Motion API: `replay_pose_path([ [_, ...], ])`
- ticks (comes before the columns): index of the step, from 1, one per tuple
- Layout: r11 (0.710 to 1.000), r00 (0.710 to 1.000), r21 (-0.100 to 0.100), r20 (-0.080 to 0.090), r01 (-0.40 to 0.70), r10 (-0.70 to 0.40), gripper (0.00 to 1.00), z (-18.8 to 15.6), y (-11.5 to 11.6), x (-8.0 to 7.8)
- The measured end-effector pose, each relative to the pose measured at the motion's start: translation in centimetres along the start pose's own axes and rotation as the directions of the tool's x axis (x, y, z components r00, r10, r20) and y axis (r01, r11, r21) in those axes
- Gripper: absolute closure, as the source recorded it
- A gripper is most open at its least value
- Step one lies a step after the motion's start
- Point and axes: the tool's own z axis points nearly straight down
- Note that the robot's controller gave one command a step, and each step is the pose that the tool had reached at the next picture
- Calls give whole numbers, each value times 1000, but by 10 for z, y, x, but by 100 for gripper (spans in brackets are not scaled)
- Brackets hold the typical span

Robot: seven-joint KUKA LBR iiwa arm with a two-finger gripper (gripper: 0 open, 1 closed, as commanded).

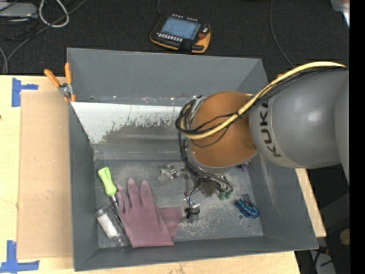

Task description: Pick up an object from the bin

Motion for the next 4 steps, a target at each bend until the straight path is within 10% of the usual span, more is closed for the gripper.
replay_pose_path([
  [1,996,996,2,3,-88,88,0,21,32,9],
  [2,999,999,1,1,46,-46,0,-7,42,33],
  [3,999,999,7,26,33,-33,0,72,39,31],
  [4,996,996,1,12,-90,90,100,75,41,40],
])
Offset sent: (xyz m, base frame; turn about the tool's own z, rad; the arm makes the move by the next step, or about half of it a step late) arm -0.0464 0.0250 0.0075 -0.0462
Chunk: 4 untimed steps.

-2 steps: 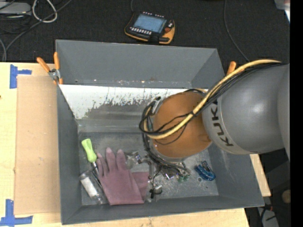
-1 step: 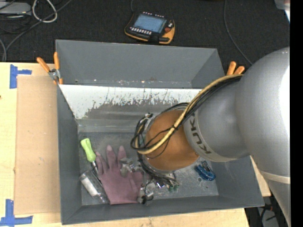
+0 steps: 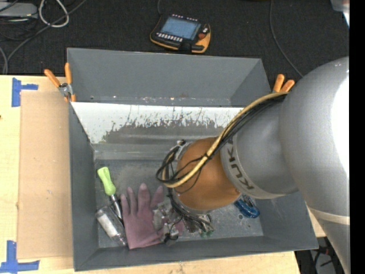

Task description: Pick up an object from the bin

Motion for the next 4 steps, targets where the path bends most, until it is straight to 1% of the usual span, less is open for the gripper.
replay_pose_path([
  [1,1000,1000,0,0,-1,1,100,0,0,0],
  [2,1000,1000,-1,-7,-1,1,100,-20,1,2],
  [3,1000,1000,0,-2,0,0,100,-54,1,0],
  [4,1000,1000,0,-2,-1,1,100,-72,2,0],
])
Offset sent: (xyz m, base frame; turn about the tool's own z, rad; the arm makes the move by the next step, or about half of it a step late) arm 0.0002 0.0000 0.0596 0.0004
